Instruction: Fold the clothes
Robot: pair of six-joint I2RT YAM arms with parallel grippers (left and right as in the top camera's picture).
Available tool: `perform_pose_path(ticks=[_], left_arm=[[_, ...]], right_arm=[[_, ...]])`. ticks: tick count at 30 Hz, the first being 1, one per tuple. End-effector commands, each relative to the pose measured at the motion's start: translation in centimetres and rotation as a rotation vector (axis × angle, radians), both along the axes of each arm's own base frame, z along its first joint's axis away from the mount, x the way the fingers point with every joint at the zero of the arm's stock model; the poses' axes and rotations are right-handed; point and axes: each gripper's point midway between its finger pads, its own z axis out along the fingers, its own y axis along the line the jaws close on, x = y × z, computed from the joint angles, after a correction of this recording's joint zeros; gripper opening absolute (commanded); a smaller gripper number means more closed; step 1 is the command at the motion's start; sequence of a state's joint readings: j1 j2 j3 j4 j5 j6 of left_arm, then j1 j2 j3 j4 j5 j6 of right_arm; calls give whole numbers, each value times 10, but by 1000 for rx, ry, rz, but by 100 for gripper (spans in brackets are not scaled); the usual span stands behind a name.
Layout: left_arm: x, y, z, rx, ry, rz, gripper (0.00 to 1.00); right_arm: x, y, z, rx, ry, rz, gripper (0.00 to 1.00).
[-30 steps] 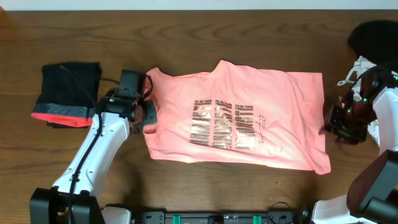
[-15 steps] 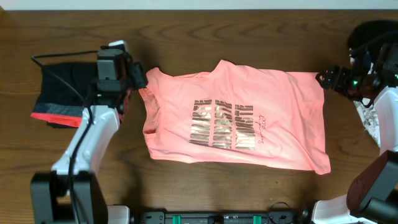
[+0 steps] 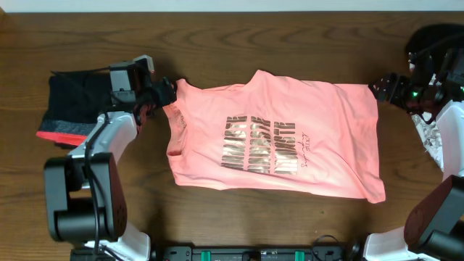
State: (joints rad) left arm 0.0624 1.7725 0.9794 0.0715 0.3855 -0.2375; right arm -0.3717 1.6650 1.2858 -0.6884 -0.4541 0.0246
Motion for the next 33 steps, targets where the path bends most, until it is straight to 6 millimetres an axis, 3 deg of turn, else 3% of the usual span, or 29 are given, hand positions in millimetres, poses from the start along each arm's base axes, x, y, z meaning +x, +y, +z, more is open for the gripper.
perform_pose_path(ticks=[1,20,21,24,28,33], left_arm=[[5,0,-8,-30,1,-7,63],[8,3,-40,5,25,-40,62],[8,3,-40,5,25,-40,59],[6,3,-42,8,33,-46,34],[5,-5,-39,-30,29,-80,11],[4,-6,-39,-32,33,-80,6]], right_arm=[[2,1,9,-5,-25,20,80],[-1,2,8,1,-10,20,79],[-1,2,8,1,-10,20,79],[-1,2,8,1,-10,20,78],[0,1,8,-5,-15,19,75],[0,-18,1,-65,24,-84,62]])
